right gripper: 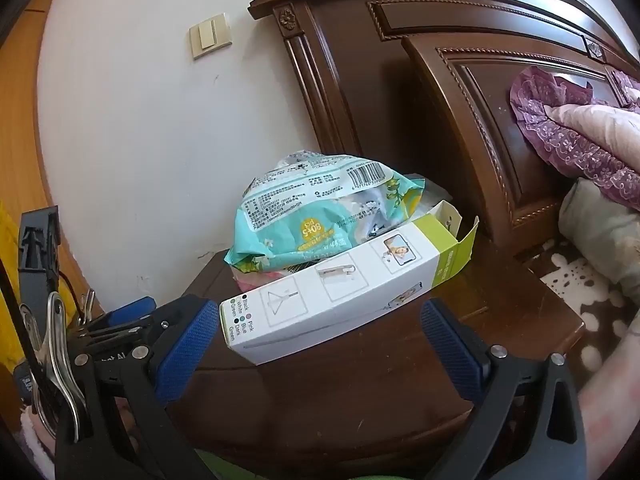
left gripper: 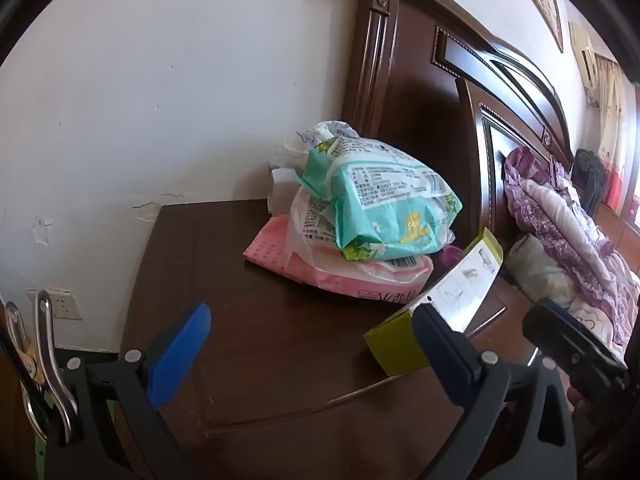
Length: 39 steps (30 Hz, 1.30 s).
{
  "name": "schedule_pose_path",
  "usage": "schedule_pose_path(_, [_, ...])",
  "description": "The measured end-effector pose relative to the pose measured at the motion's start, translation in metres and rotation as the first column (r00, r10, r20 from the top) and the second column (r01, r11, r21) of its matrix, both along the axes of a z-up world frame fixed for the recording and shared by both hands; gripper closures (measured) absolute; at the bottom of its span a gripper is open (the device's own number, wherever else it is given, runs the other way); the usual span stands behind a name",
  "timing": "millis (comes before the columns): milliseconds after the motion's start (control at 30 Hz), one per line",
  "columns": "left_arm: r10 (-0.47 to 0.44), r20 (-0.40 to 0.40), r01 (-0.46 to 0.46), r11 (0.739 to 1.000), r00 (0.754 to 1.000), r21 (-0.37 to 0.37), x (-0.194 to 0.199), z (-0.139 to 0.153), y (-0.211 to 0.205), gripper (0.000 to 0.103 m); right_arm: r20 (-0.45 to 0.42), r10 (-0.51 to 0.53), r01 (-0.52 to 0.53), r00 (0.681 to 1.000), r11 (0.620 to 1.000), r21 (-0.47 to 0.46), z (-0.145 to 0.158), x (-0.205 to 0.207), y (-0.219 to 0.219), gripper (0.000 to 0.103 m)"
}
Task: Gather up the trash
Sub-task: 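Move the left gripper toward the teal-and-white package on the nightstand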
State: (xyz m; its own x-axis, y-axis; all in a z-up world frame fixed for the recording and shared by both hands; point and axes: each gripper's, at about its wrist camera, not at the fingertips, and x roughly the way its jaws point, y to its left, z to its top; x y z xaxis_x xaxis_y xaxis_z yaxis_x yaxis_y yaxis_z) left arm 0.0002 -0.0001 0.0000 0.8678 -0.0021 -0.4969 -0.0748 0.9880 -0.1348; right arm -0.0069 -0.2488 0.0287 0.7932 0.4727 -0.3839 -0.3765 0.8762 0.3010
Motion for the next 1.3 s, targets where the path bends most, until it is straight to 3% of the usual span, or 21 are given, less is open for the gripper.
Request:
schedule_pose_path(533, [-0.012,0.001,0.012,1.000,1.000,0.014,-0.002,-0.001,-0.002,0.000,0.008,-0.007,0.007,1.000,1.000,-0.023,0.000,-0.001,0.007,0.000])
schedule_pose_path(1100, [-0.011,-0.008,0.011,0.999,1.000,-0.038,0.000,-0.003,0.002,0.000,-0.018,-0.025,0.025,1.000,1.000,-0.009,-0.004,0.002,0.003,0.000])
schedule_pose_path(1300, [-0.006,0.012,0.006,1.000,1.000,-0.005,0.000,-0.003,0.001,0.000,-0.022,-0.028,0.028,0.999,1.000,-0.005,-0.004,0.003,0.002,0.000])
